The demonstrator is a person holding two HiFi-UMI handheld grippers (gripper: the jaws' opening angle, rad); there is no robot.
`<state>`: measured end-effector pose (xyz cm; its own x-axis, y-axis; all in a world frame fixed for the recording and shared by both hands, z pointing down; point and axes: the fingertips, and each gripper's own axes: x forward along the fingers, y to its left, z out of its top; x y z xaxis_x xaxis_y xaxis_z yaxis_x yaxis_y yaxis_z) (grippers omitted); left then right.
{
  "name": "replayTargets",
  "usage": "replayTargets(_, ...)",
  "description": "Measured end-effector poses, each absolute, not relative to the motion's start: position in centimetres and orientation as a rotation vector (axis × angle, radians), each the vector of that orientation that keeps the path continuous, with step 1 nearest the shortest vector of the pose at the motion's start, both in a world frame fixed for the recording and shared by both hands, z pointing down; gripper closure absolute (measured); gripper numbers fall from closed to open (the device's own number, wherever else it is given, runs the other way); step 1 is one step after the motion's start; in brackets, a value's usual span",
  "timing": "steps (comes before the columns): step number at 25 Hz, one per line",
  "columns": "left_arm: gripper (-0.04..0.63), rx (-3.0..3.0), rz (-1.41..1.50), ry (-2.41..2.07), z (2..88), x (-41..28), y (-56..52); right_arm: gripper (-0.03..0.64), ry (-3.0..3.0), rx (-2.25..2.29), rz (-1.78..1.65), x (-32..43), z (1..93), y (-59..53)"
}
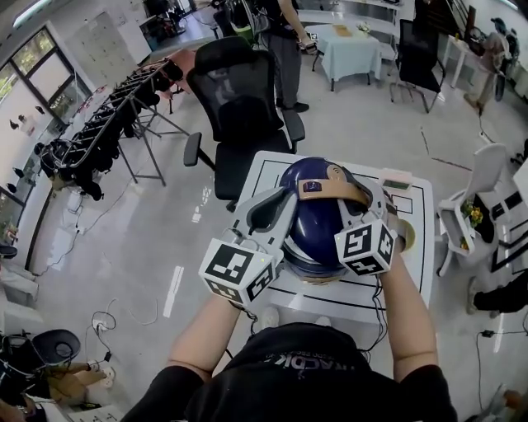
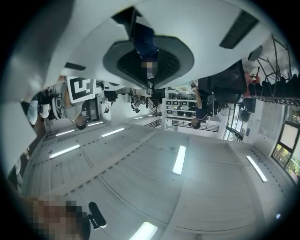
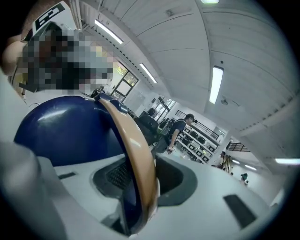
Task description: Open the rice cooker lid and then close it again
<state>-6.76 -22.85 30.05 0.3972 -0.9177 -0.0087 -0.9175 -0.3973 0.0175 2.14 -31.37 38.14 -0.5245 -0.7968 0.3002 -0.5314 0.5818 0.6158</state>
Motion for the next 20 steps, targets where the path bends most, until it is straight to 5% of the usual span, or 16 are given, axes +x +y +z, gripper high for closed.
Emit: replayTargets(20, 0.566, 2.640, 0.241, -1.546, 36.3, -7.5, -27.4, 0.468, -2.072, 0.958, -0.724, -1.6, 41.4, -30.6)
